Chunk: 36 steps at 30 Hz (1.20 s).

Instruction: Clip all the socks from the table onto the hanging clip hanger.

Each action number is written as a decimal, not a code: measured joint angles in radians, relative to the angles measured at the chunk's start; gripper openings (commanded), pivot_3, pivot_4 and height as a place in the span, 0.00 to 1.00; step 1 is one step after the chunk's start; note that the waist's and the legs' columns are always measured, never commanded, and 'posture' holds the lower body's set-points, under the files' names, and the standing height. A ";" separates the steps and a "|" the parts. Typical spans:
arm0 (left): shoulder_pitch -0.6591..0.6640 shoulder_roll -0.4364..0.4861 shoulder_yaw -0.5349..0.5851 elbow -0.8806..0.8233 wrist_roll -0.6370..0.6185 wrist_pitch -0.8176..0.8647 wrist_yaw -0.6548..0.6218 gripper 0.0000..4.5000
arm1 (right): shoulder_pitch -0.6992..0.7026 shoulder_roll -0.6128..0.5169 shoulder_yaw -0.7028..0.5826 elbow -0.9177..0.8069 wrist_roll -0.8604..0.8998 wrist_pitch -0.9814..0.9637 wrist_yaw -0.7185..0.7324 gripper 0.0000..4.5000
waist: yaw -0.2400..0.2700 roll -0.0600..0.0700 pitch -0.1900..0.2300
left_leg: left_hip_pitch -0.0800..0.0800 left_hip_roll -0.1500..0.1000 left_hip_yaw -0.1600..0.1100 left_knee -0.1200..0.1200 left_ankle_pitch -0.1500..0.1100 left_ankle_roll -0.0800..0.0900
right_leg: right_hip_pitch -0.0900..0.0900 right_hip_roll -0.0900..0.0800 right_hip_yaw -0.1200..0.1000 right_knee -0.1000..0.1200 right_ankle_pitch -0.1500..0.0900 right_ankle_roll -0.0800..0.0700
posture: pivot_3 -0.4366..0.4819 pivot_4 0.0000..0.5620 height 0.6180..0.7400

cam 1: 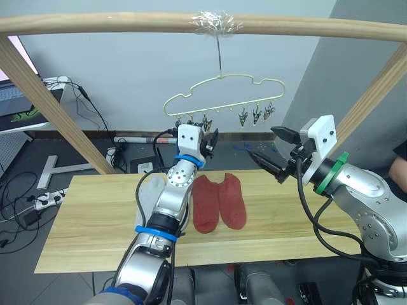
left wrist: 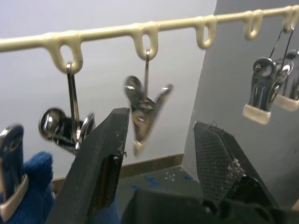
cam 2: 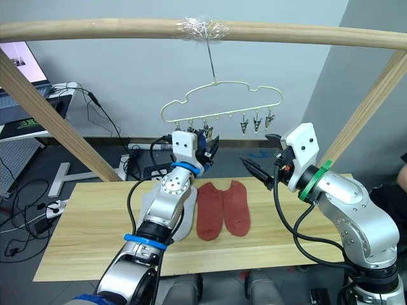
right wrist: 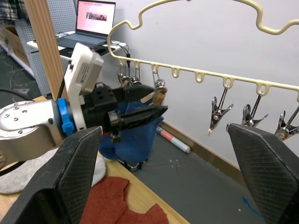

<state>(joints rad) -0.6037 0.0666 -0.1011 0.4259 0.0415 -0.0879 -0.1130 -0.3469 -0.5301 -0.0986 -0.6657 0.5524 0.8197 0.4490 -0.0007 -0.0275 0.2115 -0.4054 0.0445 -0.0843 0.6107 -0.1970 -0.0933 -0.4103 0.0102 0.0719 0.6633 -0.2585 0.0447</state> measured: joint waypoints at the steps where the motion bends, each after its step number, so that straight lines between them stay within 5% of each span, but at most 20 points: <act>1: 0.010 0.001 0.000 -0.005 0.000 0.002 -0.007 0.55 | 0.000 0.000 0.000 0.000 0.000 0.000 -0.001 1.00 | 0.000 0.000 0.000 | 0.000 0.000 0.000 0.000 0.000 0.000 | 0.000 0.000 0.000 0.000 0.000 0.000 | 0.52 0.20 1.00; 36: -0.121 -0.027 0.027 0.136 0.048 -0.035 0.063 0.55 | -0.018 -0.007 0.000 0.033 0.000 -0.010 -0.013 1.00 | -0.002 0.000 -0.001 | 0.004 0.000 0.000 0.001 0.000 0.000 | 0.004 0.000 0.000 0.001 0.000 0.000 | 0.51 0.29 1.00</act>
<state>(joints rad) -0.7244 0.0397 -0.0737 0.5620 0.0896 -0.1228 -0.0501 -0.3644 -0.5367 -0.0988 -0.6326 0.5523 0.8092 0.4356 -0.0030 -0.0278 0.2106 -0.4018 0.0444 -0.0842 0.6112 -0.1967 -0.0929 -0.4068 0.0103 0.0723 0.6646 -0.2581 0.0449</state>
